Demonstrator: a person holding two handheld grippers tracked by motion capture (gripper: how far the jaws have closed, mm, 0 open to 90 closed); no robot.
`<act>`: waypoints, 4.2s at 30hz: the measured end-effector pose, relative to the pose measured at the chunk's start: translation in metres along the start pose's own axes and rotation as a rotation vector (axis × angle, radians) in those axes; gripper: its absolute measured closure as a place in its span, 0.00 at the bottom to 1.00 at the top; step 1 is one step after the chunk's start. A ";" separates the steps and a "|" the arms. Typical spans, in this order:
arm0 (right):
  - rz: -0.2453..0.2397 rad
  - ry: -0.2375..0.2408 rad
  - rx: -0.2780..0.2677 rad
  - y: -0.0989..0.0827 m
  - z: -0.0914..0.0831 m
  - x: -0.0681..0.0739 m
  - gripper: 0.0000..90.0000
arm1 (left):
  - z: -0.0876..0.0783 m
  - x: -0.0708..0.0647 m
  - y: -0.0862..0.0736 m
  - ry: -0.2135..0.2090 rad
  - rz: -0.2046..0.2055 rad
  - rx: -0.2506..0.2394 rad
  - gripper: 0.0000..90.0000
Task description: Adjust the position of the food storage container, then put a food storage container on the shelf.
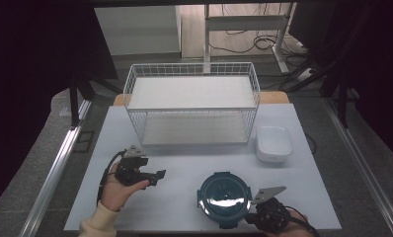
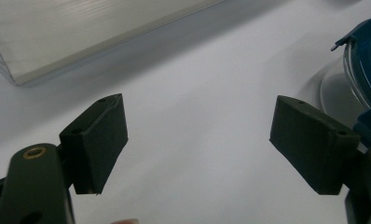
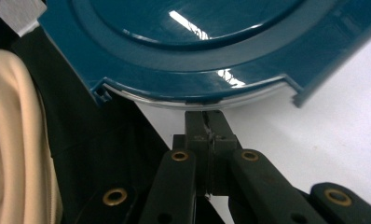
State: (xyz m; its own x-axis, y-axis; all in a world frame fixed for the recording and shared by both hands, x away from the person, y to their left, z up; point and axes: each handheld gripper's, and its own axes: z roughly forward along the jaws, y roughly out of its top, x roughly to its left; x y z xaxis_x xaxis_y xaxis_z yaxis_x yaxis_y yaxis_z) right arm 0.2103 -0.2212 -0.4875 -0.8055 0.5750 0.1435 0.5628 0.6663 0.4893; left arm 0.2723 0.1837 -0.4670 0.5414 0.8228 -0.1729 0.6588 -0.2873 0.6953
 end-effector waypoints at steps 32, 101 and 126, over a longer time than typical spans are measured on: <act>-0.057 -0.040 -0.055 0.031 0.014 0.009 0.99 | -0.016 0.001 -0.013 0.052 -0.023 -0.022 0.21; 0.226 -0.021 -0.442 0.062 -0.017 -0.035 0.24 | -0.040 0.004 -0.016 0.049 -0.086 -0.083 0.20; 0.406 0.124 -0.415 0.106 0.025 -0.030 0.14 | -0.015 -0.010 -0.010 -0.162 -0.212 -0.035 0.13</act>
State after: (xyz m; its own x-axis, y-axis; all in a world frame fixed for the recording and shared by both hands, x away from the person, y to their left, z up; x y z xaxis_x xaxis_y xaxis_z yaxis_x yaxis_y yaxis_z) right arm 0.2984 -0.1561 -0.4616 -0.5703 0.6688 0.4769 0.7310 0.1484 0.6660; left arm 0.2519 0.1861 -0.4618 0.4720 0.7726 -0.4246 0.7494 -0.0980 0.6548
